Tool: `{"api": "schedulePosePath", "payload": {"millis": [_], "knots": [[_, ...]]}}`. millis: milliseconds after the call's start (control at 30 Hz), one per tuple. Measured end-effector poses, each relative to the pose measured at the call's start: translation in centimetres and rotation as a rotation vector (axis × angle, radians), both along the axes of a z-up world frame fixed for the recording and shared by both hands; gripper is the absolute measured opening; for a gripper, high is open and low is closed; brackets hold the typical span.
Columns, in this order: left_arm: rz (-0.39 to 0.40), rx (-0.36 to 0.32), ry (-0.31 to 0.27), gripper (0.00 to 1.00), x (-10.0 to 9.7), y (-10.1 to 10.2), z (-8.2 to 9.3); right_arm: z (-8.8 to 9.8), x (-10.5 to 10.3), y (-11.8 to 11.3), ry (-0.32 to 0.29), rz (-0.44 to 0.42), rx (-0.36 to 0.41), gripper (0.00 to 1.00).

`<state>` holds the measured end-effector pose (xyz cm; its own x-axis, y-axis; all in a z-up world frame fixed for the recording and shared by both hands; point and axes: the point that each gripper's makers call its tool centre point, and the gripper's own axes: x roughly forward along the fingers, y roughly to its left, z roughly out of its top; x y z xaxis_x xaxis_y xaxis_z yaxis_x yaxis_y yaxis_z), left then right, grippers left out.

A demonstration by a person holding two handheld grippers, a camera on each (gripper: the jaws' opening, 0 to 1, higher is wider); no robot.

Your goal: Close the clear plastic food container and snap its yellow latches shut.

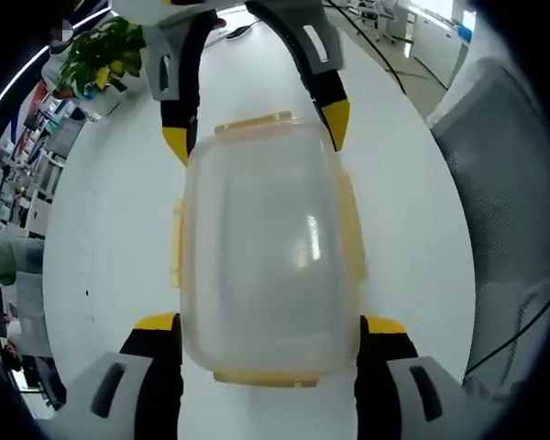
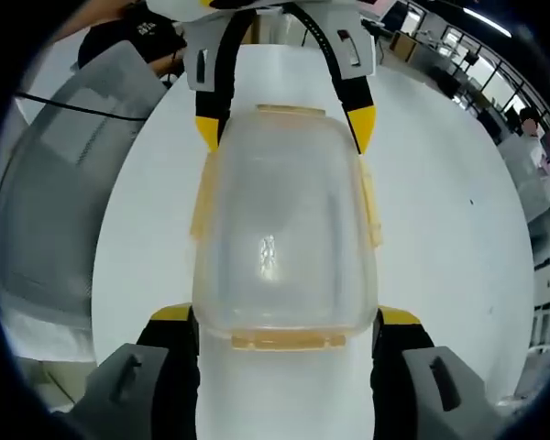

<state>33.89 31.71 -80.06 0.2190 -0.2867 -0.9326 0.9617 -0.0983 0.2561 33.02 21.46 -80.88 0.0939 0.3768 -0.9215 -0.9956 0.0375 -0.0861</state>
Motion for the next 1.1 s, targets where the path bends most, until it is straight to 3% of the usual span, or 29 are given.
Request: {"api": "schedulePosePath", "payload": {"millis": [167, 367, 467, 500, 767, 867, 1000, 1100], "knots": [[0.001, 0.009, -0.061, 0.69, 1.5, 0.3, 0.4, 0.1, 1.4, 0.0, -0.032, -0.012, -0.002, 0.72], [0.018, -0.001, -0.068, 0.69, 2.2, 0.5, 0.3, 0.2, 2.2, 0.0, -0.052, -0.004, -0.003, 0.71], [0.018, 0.002, -0.1, 0.67, 2.8, 0.6, 0.4, 0.3, 2.9, 0.1, -0.069, -0.016, 0.0, 0.7], [-0.001, 0.009, -0.139, 0.66, 3.4, 0.7, 0.6, 0.3, 3.2, 0.1, -0.077, -0.025, 0.002, 0.7], [0.038, 0.0, -0.196, 0.65, 4.5, 0.9, 0.4, 0.8, 4.5, 0.3, -0.149, -0.024, 0.009, 0.68], [0.049, -0.016, -0.205, 0.65, 4.7, 0.8, 0.6, 1.1, 5.1, 0.3, -0.205, 0.01, -0.006, 0.65], [0.061, -0.021, -0.222, 0.65, 5.1, 0.9, 0.6, 1.1, 5.6, 0.3, -0.213, -0.006, -0.005, 0.64], [0.07, -0.024, -0.239, 0.64, 5.5, 1.0, 0.7, 1.3, 6.2, 0.3, -0.255, 0.024, -0.011, 0.58]]}}
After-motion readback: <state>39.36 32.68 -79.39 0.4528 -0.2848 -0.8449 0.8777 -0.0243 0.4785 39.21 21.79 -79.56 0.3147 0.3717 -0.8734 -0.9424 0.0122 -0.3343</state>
